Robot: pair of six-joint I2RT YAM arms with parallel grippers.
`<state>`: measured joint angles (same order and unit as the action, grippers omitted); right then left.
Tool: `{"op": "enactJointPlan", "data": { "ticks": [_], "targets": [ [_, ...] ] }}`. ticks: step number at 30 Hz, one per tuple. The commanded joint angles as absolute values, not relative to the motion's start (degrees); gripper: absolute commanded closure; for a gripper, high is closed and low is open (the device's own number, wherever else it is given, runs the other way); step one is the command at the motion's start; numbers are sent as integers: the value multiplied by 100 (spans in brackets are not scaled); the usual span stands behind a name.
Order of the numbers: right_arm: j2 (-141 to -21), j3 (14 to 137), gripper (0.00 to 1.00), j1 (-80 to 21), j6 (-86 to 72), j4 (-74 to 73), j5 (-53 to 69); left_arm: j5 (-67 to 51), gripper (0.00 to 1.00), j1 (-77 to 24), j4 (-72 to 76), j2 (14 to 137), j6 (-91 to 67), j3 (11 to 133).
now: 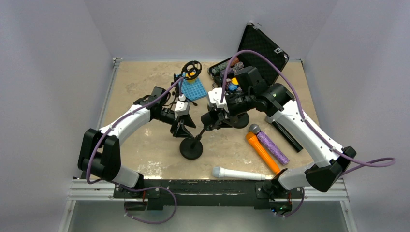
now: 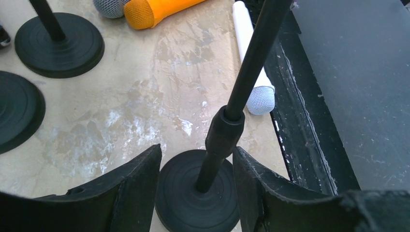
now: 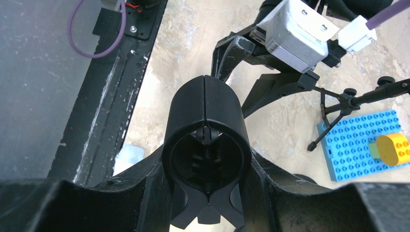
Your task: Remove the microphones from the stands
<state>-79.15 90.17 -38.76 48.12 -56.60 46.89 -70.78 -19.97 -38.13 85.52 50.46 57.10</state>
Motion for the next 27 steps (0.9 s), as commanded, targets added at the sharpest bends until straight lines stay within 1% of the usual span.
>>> {"op": "enactJointPlan", "data": {
  "ticks": [1, 6, 11, 13, 15, 17, 18, 20, 22, 24, 25, 27],
  "targets": [
    [-7638, 8900, 100, -3858, 5526, -5651, 4376, -7562, 40, -2246, -3453, 8727, 5405, 5929],
    [-7504, 8634, 100, -3858, 5788, -5624, 4270, -7534, 37, -2642, -3321, 8871, 5403, 5870],
    [-7491, 8550, 100, -3858, 5907, -5603, 4210, -7489, 43, -2826, -3350, 8885, 5327, 5797],
    [-7471, 8498, 100, -3858, 5907, -5542, 4161, -7461, 50, -2854, -3452, 8886, 5338, 5800],
    [-7427, 8421, 100, -3858, 5845, -5463, 4150, -7382, 61, -2872, -3603, 8919, 5400, 5834],
    [-7382, 8342, 100, -3854, 5716, -5385, 4122, -7227, 70, -2874, -3734, 8923, 5454, 5852],
    [-7364, 8323, 100, -3858, 5587, -5328, 4093, -7121, 72, -2874, -3780, 8883, 5464, 5847],
    [-7342, 8313, 100, -3853, 5068, -5172, 3997, -6925, 72, -2866, -3795, 8684, 5450, 5753],
    [-7322, 8419, 100, -3731, 4318, -5103, 4141, -6685, 76, -2857, -3421, 8317, 5051, 5490],
    [-7321, 8545, 100, -3566, 3702, -5183, 4438, -6386, 82, -2856, -2731, 7831, 4363, 5115],
    [-7319, 8606, 100, -3546, 3548, -5302, 4518, -6210, 86, -2856, -2375, 7594, 4013, 4935],
    [-7321, 8676, 100, -3544, 3169, -5418, 4622, -5741, 100, -2856, -1563, 7042, 3093, 4604]
  ]
}}
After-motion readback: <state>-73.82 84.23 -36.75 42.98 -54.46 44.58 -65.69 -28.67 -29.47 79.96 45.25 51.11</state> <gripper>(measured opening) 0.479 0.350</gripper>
